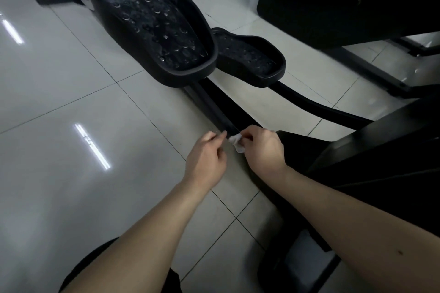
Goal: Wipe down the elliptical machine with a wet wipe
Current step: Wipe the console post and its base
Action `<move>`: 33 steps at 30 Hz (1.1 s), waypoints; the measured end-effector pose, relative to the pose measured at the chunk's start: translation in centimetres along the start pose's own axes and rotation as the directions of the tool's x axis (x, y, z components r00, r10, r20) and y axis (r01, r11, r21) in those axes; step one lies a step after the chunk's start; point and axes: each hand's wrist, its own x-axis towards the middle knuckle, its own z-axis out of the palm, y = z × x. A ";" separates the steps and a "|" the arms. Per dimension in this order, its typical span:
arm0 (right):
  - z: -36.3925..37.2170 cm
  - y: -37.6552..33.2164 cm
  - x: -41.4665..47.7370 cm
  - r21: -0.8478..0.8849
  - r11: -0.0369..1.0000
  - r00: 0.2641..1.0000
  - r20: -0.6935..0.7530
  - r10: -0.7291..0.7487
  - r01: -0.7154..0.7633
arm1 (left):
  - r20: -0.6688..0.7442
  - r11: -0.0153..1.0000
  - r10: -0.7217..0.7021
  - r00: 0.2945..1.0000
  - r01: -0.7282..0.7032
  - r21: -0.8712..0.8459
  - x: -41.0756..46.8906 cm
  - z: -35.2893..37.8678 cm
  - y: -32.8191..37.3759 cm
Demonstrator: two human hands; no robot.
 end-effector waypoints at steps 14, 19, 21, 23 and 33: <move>2.0 -0.9 1.3 -0.159 0.976 0.988 -0.009 -0.154 0.150 | -0.047 0.936 -0.321 0.946 0.310 -0.165 2.9 0.8 0.6; 2.4 -6.5 5.5 -0.112 0.977 0.982 -0.029 -0.188 0.184 | -0.072 0.945 -0.324 0.943 0.320 -0.061 2.4 -1.1 -1.8; 2.6 -6.5 6.1 -0.134 0.975 0.983 -0.023 -0.184 0.180 | -0.078 0.931 -0.364 0.928 0.359 -0.070 2.4 -1.7 -1.9; 2.5 -5.1 5.0 -0.136 0.959 0.968 0.002 -0.252 0.249 | -0.067 0.919 -0.387 0.920 0.379 -0.106 2.1 -2.2 -1.6; 2.0 -3.4 2.9 -0.244 0.908 0.940 0.126 -0.318 0.340 | -0.020 0.906 -0.403 0.915 0.396 -0.149 1.7 -3.2 -0.1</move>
